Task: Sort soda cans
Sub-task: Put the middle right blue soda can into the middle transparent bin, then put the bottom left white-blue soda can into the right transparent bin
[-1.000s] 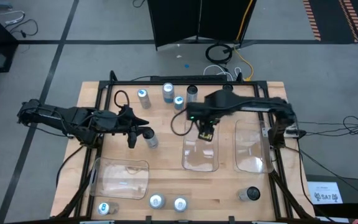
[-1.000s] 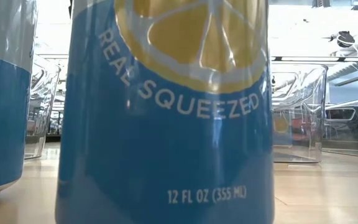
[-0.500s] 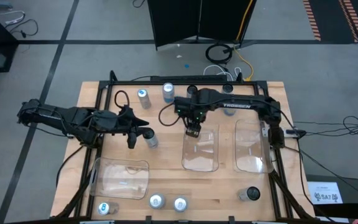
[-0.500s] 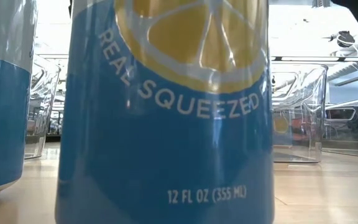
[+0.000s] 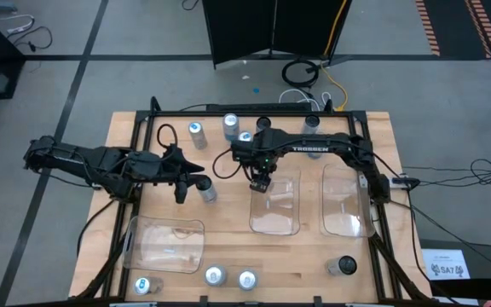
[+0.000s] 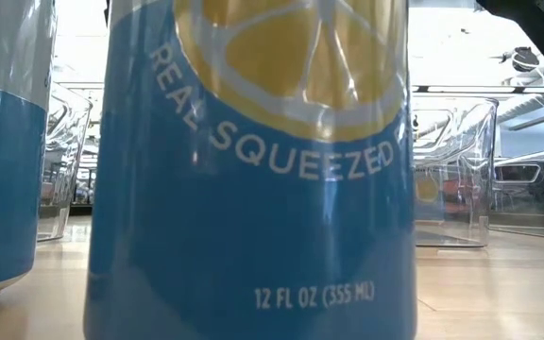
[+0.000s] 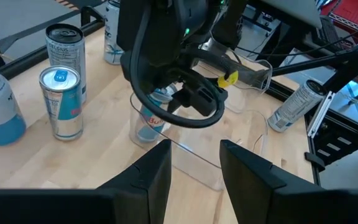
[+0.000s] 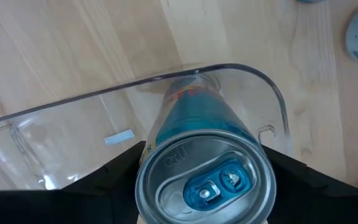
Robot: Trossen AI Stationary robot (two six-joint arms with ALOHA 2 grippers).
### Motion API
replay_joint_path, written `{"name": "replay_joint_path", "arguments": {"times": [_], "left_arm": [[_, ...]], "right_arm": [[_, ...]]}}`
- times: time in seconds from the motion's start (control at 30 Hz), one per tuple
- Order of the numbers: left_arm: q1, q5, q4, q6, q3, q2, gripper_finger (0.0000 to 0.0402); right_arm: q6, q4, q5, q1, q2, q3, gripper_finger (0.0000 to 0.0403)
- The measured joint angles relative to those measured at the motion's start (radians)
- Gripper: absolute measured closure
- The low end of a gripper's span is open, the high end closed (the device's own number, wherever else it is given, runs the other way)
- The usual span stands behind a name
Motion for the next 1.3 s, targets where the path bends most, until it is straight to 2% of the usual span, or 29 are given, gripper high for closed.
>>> {"name": "replay_joint_path", "arguments": {"times": [0.33, 0.87, 1.13, 1.3], "left_arm": [[0.0, 0.0, 0.0, 0.0, 0.0, 0.0, 0.0256], [0.0, 0.0, 0.004, 0.0, 0.0, 0.0, 0.0256], [0.0, 0.0, 0.01, 0.0, 0.0, 0.0, 0.0256], [0.0, 0.0, 0.011, 0.0, 0.0, 0.0, 0.0256]], "right_arm": [[0.022, 0.001, 0.003, 0.0, -0.016, 0.0, 0.0127], [0.104, -0.062, 0.004, -0.003, -0.075, 0.013, 0.0124], [0.176, -0.066, 0.011, 0.035, -0.232, 0.013, 0.0124], [0.161, 0.006, 0.102, 0.138, -0.395, -0.015, 0.0124]]}}
